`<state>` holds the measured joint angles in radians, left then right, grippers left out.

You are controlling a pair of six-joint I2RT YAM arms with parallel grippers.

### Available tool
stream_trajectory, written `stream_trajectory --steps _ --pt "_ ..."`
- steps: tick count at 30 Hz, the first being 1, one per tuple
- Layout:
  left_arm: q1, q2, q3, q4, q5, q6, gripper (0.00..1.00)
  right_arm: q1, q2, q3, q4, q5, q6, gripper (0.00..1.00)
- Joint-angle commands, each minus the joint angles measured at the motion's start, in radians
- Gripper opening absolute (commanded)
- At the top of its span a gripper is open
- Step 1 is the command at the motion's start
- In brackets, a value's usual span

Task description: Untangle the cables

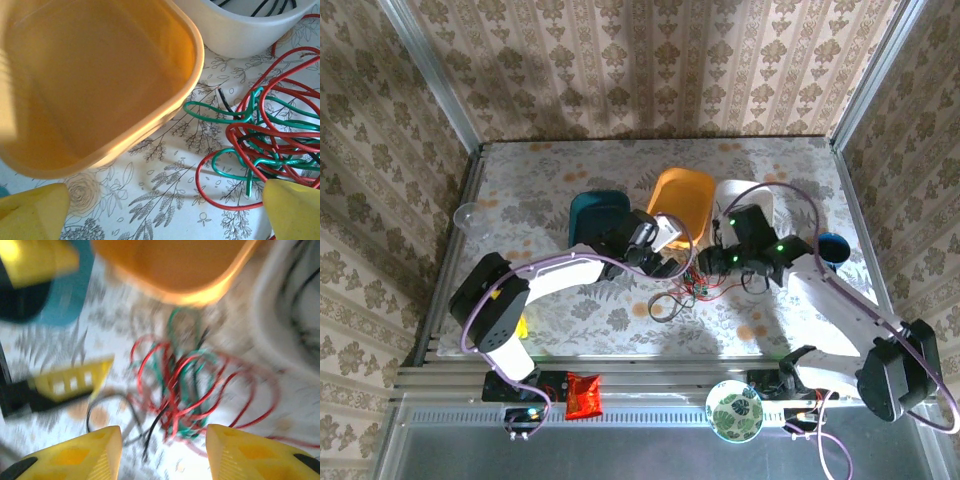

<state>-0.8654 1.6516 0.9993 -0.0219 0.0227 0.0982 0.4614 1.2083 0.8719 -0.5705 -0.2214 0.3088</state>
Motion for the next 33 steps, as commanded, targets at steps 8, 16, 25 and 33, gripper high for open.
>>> stream_trajectory --steps 8,16,25,33 --pt "0.011 0.011 0.004 -0.025 0.01 -0.019 1.0 0.099 0.282 0.023 -0.103 -0.046 -0.094 0.4" --pt "0.01 0.04 0.043 -0.03 0.037 -0.013 1.0 0.099 0.32 0.035 -0.057 -0.041 -0.107 0.07" --pt "-0.018 0.105 0.097 -0.025 0.102 0.042 1.0 0.086 0.123 0.038 -0.027 -0.113 -0.136 0.0" --pt "-0.02 0.193 0.127 -0.034 0.102 0.035 0.96 0.012 -0.011 0.041 0.069 -0.216 -0.07 0.0"
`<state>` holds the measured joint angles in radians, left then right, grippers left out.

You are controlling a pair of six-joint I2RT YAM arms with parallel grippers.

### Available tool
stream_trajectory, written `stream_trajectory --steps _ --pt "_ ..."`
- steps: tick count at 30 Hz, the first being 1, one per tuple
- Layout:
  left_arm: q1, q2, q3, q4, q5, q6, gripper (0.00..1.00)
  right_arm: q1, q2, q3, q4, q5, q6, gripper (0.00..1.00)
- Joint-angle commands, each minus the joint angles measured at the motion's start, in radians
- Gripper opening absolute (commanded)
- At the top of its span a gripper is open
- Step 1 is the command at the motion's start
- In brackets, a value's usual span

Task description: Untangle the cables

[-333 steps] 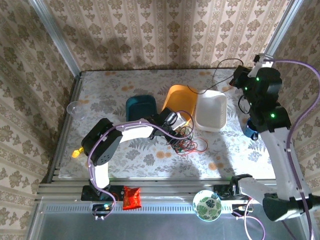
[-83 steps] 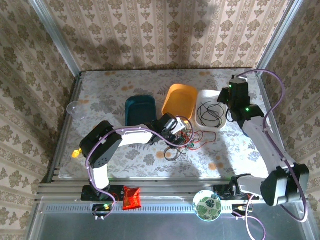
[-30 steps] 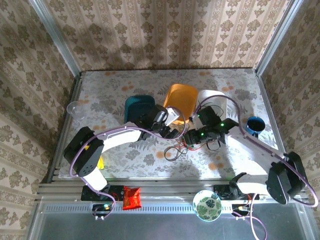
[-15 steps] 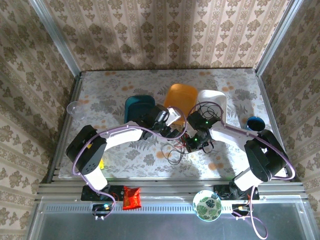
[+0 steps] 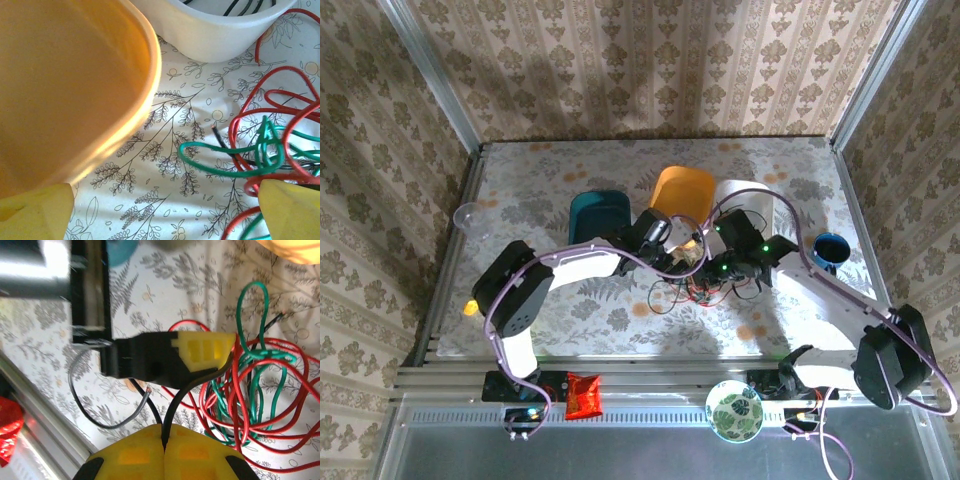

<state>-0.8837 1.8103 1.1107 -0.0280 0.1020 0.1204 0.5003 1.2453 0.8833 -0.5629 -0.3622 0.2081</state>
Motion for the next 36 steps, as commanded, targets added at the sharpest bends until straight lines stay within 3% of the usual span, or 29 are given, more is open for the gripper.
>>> stream_trajectory --steps 1,10,15,18,24,27,30,36 --pt "-0.003 0.038 0.015 -0.026 0.024 0.012 0.95 -0.046 -0.066 0.03 0.072 -0.092 0.044 0.0" --pt "-0.003 0.057 0.0 -0.011 0.035 -0.001 0.95 -0.238 -0.219 -0.009 0.205 -0.141 0.185 0.0" --pt "-0.011 0.075 0.0 -0.016 0.024 -0.002 0.94 -0.275 -0.289 -0.037 0.266 -0.032 0.24 0.0" --pt "-0.02 0.077 -0.002 -0.011 0.017 0.0 0.95 -0.301 -0.299 -0.063 0.344 -0.079 0.314 0.0" --pt "-0.035 0.02 -0.058 0.061 0.024 0.049 1.0 -0.301 -0.279 -0.061 0.338 -0.099 0.325 0.0" --pt "-0.035 -0.036 -0.108 0.114 0.065 0.066 1.0 -0.301 -0.263 -0.061 0.345 -0.118 0.34 0.0" --pt "-0.022 -0.084 -0.147 0.157 0.186 0.074 1.0 -0.301 -0.244 -0.07 0.369 -0.146 0.368 0.0" --pt "0.019 -0.077 -0.135 0.17 0.318 0.059 1.0 -0.302 -0.225 -0.076 0.396 -0.176 0.384 0.0"
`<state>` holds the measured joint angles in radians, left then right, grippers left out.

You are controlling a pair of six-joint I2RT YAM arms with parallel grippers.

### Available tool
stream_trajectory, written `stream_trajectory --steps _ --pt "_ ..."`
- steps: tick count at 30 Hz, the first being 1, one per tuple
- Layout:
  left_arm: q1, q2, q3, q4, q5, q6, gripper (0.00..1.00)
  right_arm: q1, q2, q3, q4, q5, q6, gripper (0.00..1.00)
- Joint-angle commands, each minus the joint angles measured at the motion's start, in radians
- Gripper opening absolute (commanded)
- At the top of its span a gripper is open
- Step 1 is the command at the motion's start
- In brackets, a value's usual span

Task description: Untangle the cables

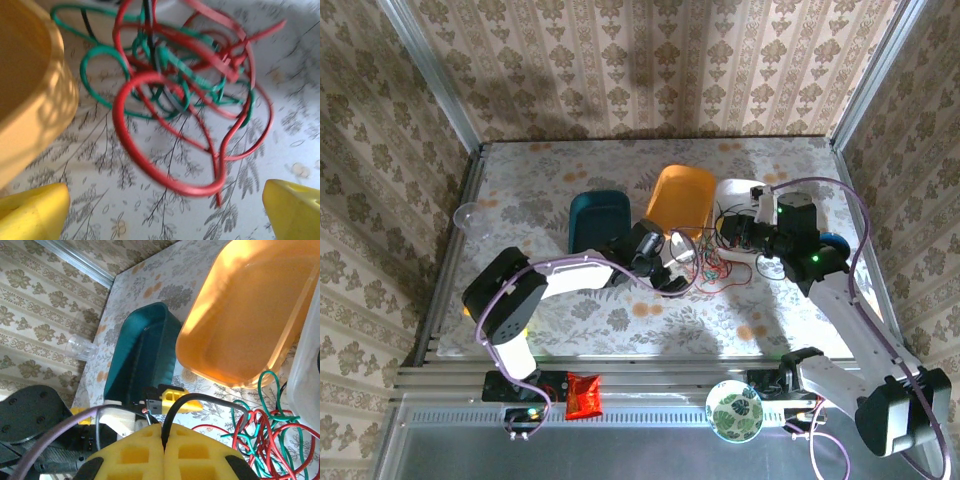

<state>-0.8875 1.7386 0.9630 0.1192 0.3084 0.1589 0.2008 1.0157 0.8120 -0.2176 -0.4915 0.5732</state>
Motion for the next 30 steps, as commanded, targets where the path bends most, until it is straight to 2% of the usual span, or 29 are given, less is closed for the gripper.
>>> stream_trajectory --steps 1,4,7,10,12,14,16,18,27,30 --pt "0.029 0.006 0.023 0.023 0.127 0.018 1.0 -0.002 0.007 -0.003 0.049 -0.049 0.019 0.0" --pt "0.035 0.047 0.055 0.05 0.13 -0.004 1.0 -0.001 0.011 0.001 0.051 -0.055 0.019 0.0" --pt "0.032 0.107 0.095 0.084 0.061 -0.032 0.98 0.0 0.007 0.001 0.054 -0.058 0.02 0.0" --pt "0.032 0.145 0.124 0.115 0.04 -0.058 0.84 -0.001 0.001 0.0 0.046 -0.055 0.019 0.0" --pt "0.027 0.157 0.14 0.108 0.026 -0.061 0.59 0.0 -0.002 0.001 0.038 -0.047 0.017 0.0" --pt "0.024 0.156 0.138 0.104 -0.015 -0.059 0.25 0.0 -0.004 0.006 0.018 -0.021 0.008 0.0" --pt "0.024 0.145 0.125 0.1 -0.069 -0.059 0.0 -0.001 -0.013 0.012 0.001 0.016 0.0 0.0" --pt "0.026 0.124 0.095 0.101 -0.118 -0.059 0.0 -0.003 -0.027 0.016 -0.008 0.062 -0.006 0.0" --pt "0.035 0.009 -0.068 0.059 -0.159 -0.064 0.0 -0.051 -0.118 0.029 -0.019 0.358 -0.004 0.0" --pt "0.041 -0.009 -0.114 0.059 -0.174 -0.079 0.0 -0.09 -0.142 0.028 -0.001 0.414 0.005 0.0"
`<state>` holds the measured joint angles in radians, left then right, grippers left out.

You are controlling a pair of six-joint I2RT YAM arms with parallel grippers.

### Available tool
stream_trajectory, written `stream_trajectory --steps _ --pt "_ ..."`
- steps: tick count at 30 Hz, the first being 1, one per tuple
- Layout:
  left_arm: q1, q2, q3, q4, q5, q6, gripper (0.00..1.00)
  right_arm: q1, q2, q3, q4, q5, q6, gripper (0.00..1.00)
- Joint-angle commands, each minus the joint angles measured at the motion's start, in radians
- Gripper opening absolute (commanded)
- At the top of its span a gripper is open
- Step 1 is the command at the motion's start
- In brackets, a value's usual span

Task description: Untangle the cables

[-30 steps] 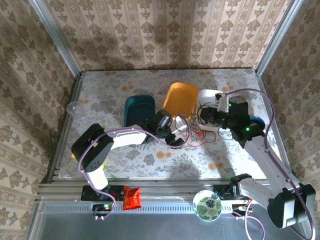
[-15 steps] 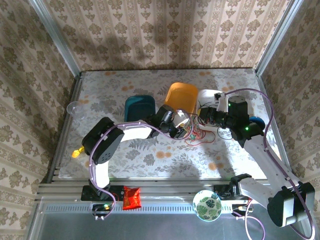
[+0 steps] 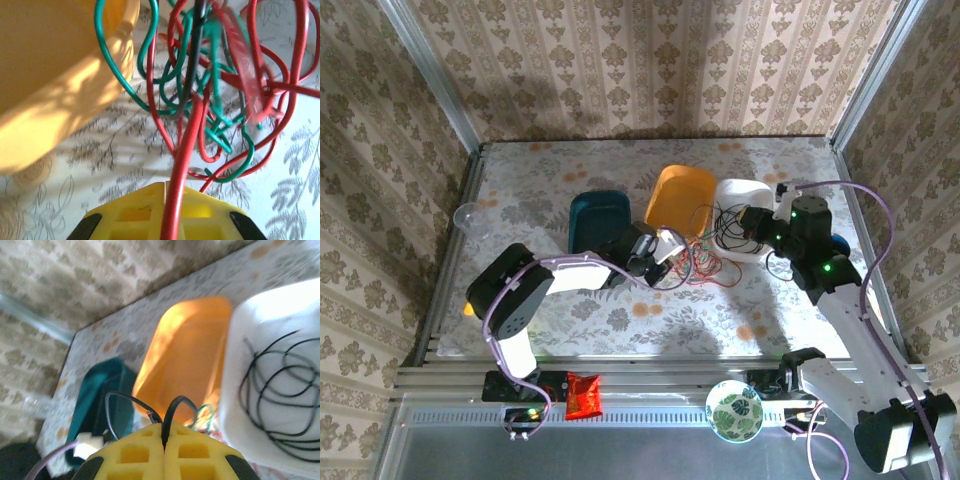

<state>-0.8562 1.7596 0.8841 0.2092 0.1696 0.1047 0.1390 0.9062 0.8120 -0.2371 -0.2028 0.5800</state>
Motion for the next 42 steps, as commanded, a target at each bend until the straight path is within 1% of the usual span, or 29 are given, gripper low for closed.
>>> stream_trajectory --steps 1,4,6,11,14,20,25,29,31,33,37,42 --pt "0.012 -0.034 -0.045 -0.033 -0.037 -0.031 0.0 -0.041 -0.036 0.03 0.025 0.138 0.001 0.0" --pt "0.015 -0.043 -0.073 -0.032 -0.046 -0.043 0.0 -0.078 -0.041 0.039 0.026 0.181 0.004 0.0" --pt "0.015 -0.049 -0.086 -0.03 -0.053 -0.046 0.0 -0.102 -0.036 0.041 0.037 0.176 0.007 0.0" --pt "0.014 -0.052 -0.088 -0.022 -0.058 -0.064 0.0 -0.134 0.048 0.072 0.081 0.029 -0.007 0.0" --pt "0.016 -0.045 -0.077 -0.01 -0.076 -0.082 0.0 -0.135 0.109 0.095 0.104 -0.019 -0.027 0.0" --pt "0.014 -0.029 -0.053 0.003 -0.083 -0.088 0.0 -0.137 0.209 0.132 0.101 0.016 -0.085 0.0" --pt "0.014 -0.031 -0.05 0.008 -0.095 -0.091 0.0 -0.14 0.291 0.141 0.062 0.146 -0.109 0.0" --pt "0.005 -0.029 -0.051 0.003 -0.088 -0.072 0.0 -0.141 0.417 0.195 -0.053 0.189 -0.12 0.0" --pt "-0.003 -0.031 -0.054 0.008 -0.109 -0.066 0.0 -0.138 0.474 0.212 -0.115 0.222 -0.106 0.0" --pt "-0.009 -0.032 -0.056 0.014 -0.131 -0.065 0.0 -0.132 0.525 0.204 -0.131 0.234 -0.097 0.0" --pt "-0.014 -0.028 -0.05 0.013 -0.136 -0.063 0.03 -0.102 0.599 0.206 -0.156 0.215 -0.12 0.0" --pt "-0.018 -0.021 -0.039 0.016 -0.143 -0.061 0.04 -0.06 0.685 0.242 -0.199 0.134 -0.168 0.0"
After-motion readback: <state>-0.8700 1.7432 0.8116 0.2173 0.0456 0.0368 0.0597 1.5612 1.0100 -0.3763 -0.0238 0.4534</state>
